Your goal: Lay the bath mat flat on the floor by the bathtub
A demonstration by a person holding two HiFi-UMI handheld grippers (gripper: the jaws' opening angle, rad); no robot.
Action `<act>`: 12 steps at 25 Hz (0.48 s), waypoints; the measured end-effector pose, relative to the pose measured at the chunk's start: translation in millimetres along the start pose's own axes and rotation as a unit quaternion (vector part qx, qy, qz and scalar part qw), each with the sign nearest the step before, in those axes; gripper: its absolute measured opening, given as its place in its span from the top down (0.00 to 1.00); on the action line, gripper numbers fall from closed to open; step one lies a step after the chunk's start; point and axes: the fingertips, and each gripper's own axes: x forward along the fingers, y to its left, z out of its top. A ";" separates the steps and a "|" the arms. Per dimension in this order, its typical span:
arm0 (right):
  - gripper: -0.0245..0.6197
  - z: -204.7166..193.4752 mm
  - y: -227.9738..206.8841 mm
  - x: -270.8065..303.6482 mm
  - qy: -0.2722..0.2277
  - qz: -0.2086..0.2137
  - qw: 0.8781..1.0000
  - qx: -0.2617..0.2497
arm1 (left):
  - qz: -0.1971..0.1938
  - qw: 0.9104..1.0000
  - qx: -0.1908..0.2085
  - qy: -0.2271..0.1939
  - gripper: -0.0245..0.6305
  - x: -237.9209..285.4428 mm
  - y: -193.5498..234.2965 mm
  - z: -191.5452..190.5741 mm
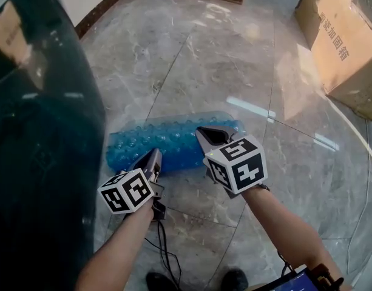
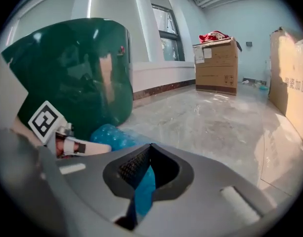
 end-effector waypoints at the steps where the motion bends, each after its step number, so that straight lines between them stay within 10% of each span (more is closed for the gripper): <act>1: 0.95 -2.0 -7.1 7.5 0.013 -0.012 1.000 -0.003 | 0.004 1.000 0.008 0.001 0.97 -1.4 -0.9 -0.7; 12: 0.95 -61.7 12.1 -2.5 0.072 -0.044 0.995 -0.055 | 0.037 0.995 0.096 -0.005 0.97 -22.3 -55.3 18.2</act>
